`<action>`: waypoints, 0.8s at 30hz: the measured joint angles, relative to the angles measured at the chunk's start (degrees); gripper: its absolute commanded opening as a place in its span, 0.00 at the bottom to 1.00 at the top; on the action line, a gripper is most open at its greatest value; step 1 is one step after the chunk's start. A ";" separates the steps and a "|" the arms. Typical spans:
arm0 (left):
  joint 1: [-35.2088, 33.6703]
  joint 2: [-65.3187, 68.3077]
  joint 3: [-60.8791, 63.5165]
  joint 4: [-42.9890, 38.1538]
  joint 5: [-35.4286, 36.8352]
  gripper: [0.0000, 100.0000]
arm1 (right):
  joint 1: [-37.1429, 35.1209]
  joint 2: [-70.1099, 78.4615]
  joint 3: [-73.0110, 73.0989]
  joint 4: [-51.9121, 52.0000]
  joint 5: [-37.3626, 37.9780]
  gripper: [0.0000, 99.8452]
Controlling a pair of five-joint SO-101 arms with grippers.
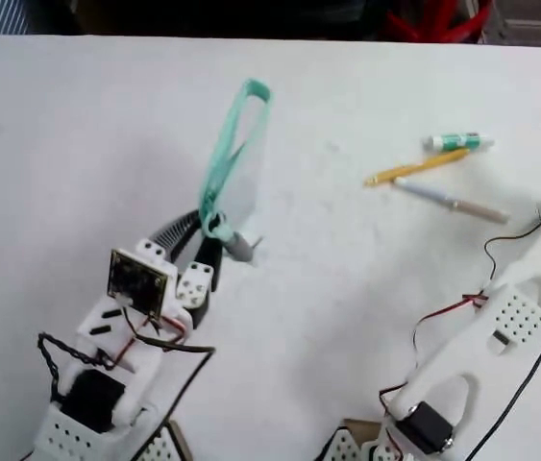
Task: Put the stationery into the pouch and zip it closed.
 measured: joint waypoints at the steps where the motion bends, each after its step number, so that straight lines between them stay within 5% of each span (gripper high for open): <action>1: 0.00 0.00 0.00 0.00 0.00 0.03 | 0.09 -0.79 0.00 1.58 0.00 0.02; 14: 0.00 0.00 0.00 0.00 0.00 0.03 | -3.96 -33.93 1.49 26.11 -19.87 0.02; 24: 0.00 0.00 0.00 0.00 0.00 0.03 | -16.62 -75.87 7.91 27.52 -34.20 0.02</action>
